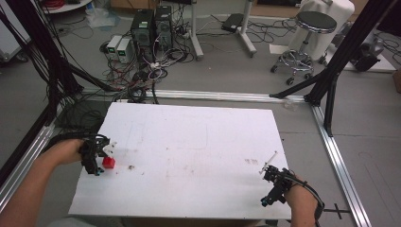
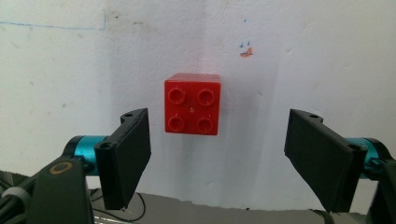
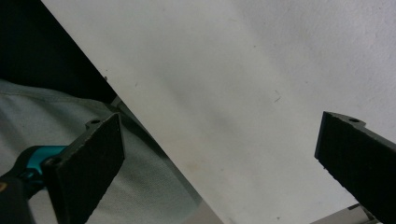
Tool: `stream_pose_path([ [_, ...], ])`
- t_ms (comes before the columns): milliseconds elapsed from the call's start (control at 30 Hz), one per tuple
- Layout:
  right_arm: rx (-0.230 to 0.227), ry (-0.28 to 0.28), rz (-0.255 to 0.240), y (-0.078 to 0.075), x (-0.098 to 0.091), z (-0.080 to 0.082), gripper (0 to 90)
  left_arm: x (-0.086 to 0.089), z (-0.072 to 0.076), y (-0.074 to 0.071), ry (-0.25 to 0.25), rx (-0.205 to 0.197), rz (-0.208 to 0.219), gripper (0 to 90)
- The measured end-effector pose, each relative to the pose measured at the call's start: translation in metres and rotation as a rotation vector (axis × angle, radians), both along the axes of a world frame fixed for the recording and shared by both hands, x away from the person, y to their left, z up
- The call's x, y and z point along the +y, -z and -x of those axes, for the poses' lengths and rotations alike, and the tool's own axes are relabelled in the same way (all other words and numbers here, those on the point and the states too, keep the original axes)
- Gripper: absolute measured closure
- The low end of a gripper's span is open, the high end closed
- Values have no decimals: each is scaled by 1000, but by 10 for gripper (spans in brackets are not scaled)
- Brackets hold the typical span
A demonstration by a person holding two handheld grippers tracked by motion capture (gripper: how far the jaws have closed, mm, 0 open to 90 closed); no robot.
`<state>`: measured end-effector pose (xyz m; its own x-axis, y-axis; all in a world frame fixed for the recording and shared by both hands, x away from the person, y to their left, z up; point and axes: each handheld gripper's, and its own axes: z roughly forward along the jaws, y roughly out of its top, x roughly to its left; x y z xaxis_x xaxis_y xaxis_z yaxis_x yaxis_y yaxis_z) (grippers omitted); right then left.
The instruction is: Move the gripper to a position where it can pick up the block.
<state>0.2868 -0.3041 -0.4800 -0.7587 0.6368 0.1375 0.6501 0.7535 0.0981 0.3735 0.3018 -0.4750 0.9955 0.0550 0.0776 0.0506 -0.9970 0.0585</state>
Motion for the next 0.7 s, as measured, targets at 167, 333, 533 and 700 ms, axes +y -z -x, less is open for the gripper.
stream_pose_path([
  [167,-2,-3,-4,0,0,0,9,-2,-4,5,16,0,-13,231],
  [333,-2,-4,-1,0,1,0,9,-4,-9,10,26,6,-20,231],
  [533,-1,-5,-1,1,1,0,9,-9,-13,24,54,26,-38,231],
  [700,1,-2,-2,1,1,1,9,-10,-16,28,67,23,-50,231],
])
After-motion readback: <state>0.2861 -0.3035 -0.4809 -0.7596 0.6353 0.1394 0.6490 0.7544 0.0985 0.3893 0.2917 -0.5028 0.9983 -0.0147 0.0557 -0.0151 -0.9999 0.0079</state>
